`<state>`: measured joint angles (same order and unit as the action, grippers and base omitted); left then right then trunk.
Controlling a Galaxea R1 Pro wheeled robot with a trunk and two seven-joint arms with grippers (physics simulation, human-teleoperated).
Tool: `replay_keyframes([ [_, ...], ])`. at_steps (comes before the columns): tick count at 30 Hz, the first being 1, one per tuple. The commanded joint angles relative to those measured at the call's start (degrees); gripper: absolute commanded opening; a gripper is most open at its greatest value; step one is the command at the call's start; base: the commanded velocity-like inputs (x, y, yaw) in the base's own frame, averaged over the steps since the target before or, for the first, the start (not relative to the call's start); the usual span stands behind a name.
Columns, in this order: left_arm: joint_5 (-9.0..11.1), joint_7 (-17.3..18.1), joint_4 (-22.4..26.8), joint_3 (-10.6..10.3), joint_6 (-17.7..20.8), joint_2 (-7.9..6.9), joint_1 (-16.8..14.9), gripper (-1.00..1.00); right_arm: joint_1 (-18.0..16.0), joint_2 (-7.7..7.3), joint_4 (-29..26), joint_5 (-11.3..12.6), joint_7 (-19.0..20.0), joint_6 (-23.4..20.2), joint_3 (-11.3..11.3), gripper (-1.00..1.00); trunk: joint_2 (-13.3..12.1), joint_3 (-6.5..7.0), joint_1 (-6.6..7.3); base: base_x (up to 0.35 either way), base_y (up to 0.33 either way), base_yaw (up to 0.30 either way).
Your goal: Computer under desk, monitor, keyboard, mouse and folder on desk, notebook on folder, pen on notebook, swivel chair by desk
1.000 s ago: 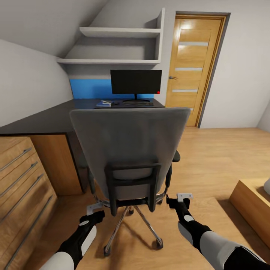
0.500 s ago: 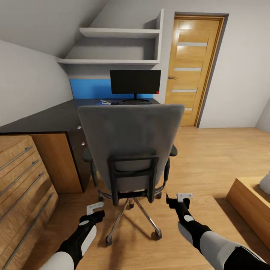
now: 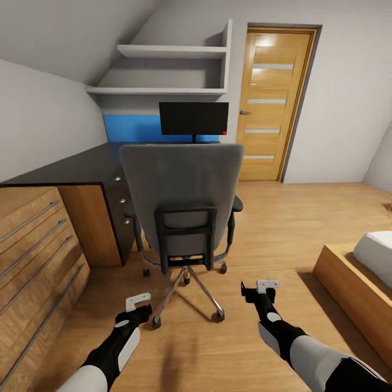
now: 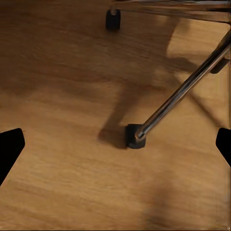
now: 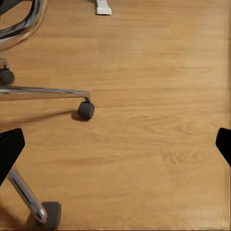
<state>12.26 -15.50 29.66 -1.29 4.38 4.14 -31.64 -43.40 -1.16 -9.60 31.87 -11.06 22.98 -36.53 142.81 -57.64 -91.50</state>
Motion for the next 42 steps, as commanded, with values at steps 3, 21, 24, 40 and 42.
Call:
replay_keyframes([
  [3, 0.30, -0.18, 0.13, -0.18, -2.83, 0.05, 0.00, 1.00, -0.02, 0.11, -0.07, 0.26, -0.36, 0.05, -0.53, 1.00, 0.02, -0.05, 0.05, -0.285, -0.072, 0.000],
  [21, 0.59, -0.27, 0.50, 0.05, -7.49, 0.08, 0.00, 1.00, -0.02, 1.70, -0.12, 0.20, -0.45, -0.06, -0.48, 1.00, 0.61, -3.33, -0.53, -0.090, -0.003, 0.000],
  [24, 0.59, -0.31, 0.56, 0.02, -7.55, 0.12, 0.00, 1.00, -0.02, 1.77, -0.12, 0.14, -0.57, 0.00, -0.56, 1.00, 0.63, -3.56, -0.56, -0.038, 0.000, 0.000],
  [40, 0.40, -5.79, 13.76, -2.65, 5.78, 5.11, 0.00, 1.00, -0.26, 4.52, -12.50, 0.15, -3.13, -13.91, -0.33, 1.00, 0.63, -3.56, -0.56, -0.001, 0.000, 0.000],
  [42, 0.44, -7.10, 17.69, -2.70, 10.76, 5.23, 0.00, 1.00, -0.27, 4.59, -15.43, 0.17, -3.39, -17.10, -0.27, 1.00, 0.63, -3.56, -0.56, 0.000, 0.000, 0.000],
])
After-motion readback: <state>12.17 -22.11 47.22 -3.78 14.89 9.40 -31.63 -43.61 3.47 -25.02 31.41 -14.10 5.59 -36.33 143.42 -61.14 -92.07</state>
